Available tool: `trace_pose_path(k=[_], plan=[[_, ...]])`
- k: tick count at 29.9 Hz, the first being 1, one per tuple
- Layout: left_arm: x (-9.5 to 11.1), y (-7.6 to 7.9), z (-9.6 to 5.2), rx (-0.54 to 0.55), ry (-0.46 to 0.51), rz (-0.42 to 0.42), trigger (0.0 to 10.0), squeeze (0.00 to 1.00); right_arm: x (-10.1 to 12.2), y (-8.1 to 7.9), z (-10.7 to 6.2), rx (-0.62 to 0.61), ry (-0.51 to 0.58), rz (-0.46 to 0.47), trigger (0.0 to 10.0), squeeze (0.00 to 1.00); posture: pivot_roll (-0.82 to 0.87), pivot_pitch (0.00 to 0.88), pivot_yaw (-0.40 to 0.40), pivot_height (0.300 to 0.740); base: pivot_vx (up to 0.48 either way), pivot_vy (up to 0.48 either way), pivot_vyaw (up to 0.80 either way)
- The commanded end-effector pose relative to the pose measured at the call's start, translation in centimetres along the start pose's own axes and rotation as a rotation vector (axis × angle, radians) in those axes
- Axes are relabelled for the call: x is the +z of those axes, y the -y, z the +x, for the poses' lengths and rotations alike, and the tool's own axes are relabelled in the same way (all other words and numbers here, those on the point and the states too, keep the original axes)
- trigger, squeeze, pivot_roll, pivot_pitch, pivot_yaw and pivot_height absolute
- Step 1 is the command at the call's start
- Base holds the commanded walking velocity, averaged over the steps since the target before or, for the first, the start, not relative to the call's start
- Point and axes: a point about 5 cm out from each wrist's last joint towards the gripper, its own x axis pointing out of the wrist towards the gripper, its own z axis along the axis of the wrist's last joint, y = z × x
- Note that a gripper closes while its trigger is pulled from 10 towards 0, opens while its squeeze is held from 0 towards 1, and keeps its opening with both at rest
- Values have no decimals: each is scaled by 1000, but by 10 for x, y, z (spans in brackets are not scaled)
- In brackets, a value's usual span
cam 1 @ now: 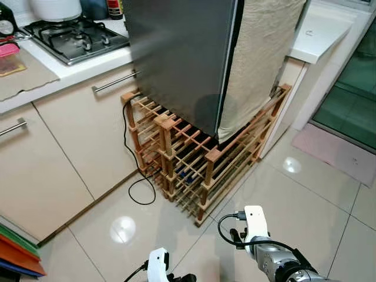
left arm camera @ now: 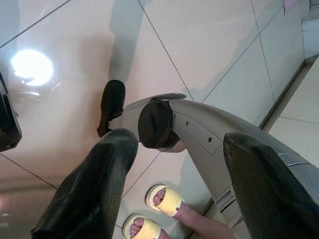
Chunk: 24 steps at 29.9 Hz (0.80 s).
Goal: Restocking fridge
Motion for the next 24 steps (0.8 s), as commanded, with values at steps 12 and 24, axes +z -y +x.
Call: trace_pose_path(k=[12, 24], plan=[[122, 16, -9, 435, 180, 646, 10000, 0, 1, 2, 0, -8, 1, 10, 10000, 43, -97, 45, 37, 724, 0, 0, 0], [122, 16, -9, 435, 180, 646, 10000, 0, 1, 2, 0, -8, 1, 10, 10000, 43, -97, 45, 37, 724, 0, 0, 0]])
